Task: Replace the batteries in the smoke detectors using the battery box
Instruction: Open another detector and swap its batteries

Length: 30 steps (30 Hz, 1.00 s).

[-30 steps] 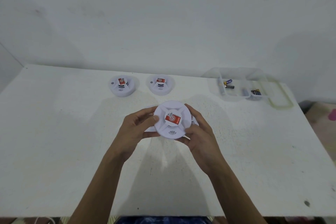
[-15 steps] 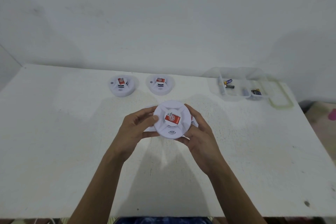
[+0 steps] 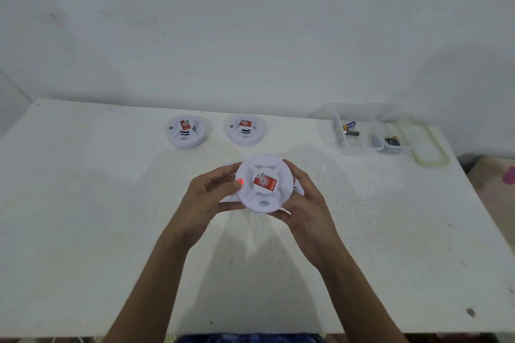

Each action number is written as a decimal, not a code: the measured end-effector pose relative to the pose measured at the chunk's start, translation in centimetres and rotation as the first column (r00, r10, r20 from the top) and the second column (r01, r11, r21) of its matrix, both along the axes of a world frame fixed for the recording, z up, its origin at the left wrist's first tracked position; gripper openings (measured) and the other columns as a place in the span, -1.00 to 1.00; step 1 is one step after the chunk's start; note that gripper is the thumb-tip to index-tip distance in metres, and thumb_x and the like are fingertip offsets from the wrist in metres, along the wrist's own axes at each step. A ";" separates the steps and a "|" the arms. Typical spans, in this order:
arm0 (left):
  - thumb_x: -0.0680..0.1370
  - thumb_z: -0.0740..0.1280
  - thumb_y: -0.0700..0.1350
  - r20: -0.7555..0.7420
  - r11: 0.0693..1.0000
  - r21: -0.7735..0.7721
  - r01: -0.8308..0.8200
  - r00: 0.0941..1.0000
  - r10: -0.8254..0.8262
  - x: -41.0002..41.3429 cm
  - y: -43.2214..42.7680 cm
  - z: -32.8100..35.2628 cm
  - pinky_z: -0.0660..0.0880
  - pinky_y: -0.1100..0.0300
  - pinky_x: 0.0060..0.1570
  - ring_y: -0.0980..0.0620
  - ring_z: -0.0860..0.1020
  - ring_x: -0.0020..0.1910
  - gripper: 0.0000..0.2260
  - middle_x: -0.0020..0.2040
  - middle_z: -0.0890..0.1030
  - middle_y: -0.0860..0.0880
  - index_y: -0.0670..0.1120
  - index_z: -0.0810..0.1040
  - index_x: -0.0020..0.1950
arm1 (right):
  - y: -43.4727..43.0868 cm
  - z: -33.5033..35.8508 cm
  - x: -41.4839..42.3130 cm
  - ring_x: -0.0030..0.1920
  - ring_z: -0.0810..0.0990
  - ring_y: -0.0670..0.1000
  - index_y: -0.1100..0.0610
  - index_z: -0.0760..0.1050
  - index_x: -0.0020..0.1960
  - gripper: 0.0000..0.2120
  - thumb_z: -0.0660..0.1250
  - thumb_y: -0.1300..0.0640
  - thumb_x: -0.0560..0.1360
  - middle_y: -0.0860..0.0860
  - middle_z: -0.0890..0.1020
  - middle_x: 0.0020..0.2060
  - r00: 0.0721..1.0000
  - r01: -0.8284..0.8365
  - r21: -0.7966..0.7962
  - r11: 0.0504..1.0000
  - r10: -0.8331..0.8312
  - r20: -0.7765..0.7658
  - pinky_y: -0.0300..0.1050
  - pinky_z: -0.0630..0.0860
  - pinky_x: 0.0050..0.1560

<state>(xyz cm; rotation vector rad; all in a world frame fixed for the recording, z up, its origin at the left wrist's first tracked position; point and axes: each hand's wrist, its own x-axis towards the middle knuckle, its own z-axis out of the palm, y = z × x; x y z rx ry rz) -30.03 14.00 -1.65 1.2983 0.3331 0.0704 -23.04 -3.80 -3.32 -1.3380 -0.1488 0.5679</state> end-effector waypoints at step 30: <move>0.56 0.24 -0.29 0.033 0.999 0.013 0.030 0.999 -0.030 0.1 -0.3 0.3 0.60 0.11 -0.11 -0.05 0.63 0.08 -0.70 0.11 0.66 0.00 0.05 0.63 0.11 | 0.3 -0.6 0.3 0.06 0.66 0.02 0.03 0.44 0.24 -0.22 0.53 -0.30 0.14 -0.01 0.61 0.09 0.998 0.021 0.002 1.000 -0.021 -0.056 -0.14 0.61 -0.12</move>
